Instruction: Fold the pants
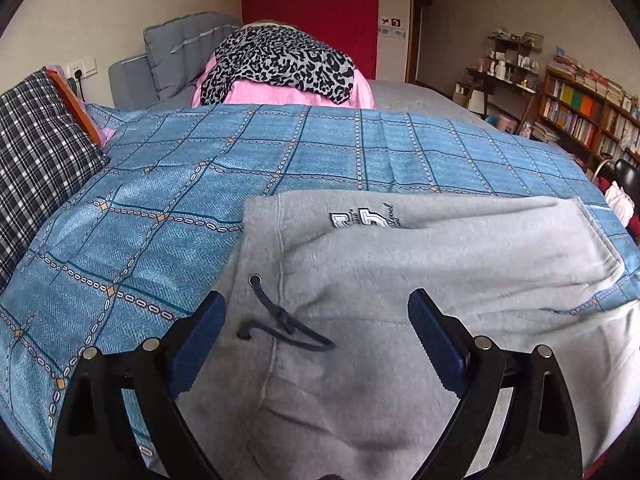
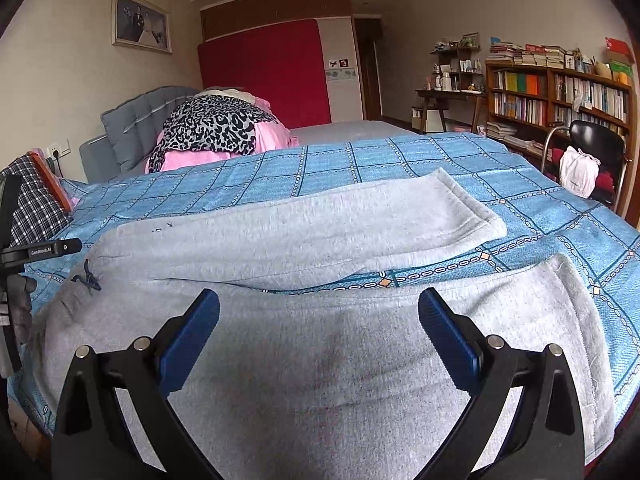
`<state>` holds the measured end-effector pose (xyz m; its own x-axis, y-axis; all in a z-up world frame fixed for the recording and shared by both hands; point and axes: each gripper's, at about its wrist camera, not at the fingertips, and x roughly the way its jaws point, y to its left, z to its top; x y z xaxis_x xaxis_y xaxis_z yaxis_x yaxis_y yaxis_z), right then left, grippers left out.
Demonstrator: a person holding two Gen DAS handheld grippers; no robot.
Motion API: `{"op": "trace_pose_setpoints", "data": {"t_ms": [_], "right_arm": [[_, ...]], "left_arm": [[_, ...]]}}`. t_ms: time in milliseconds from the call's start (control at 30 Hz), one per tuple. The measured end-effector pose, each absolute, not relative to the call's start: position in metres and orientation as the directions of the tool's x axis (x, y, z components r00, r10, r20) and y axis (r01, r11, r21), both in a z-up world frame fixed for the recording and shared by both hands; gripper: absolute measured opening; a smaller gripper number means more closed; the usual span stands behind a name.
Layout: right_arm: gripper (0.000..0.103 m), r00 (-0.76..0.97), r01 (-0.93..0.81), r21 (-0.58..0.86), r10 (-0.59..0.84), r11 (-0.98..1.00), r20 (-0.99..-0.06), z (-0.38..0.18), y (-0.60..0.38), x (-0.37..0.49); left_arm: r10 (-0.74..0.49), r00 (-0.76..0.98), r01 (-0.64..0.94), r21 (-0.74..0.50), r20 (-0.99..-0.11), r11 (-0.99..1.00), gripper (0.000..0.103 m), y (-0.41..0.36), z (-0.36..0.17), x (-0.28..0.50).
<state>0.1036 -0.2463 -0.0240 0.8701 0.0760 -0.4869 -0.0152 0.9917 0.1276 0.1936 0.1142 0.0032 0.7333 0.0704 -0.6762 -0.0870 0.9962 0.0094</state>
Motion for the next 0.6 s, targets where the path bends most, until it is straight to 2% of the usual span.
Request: {"op": "trace_pose_setpoints", "data": {"t_ms": [167,267,600], "right_arm": [[0.1,0.858,-0.006,0.139,0.076,0.99,-0.508,-0.031,-0.256,0.122],[0.1,0.854,-0.003,0.125,0.068,0.992,-0.517,-0.034,-0.258,0.13],[0.1,0.838,0.0,0.09,0.049,0.996,-0.544,-0.039,-0.262,0.157]], "left_arm": [[0.122,0.695,-0.148,0.026,-0.709,0.989,0.092,0.139,-0.003,0.242],[0.105,0.667,-0.165,-0.008,-0.737,0.986,0.092,0.154,-0.008,0.272],[0.123,0.592,-0.173,0.023,-0.796,0.985,0.092,0.174,-0.034,0.345]]}}
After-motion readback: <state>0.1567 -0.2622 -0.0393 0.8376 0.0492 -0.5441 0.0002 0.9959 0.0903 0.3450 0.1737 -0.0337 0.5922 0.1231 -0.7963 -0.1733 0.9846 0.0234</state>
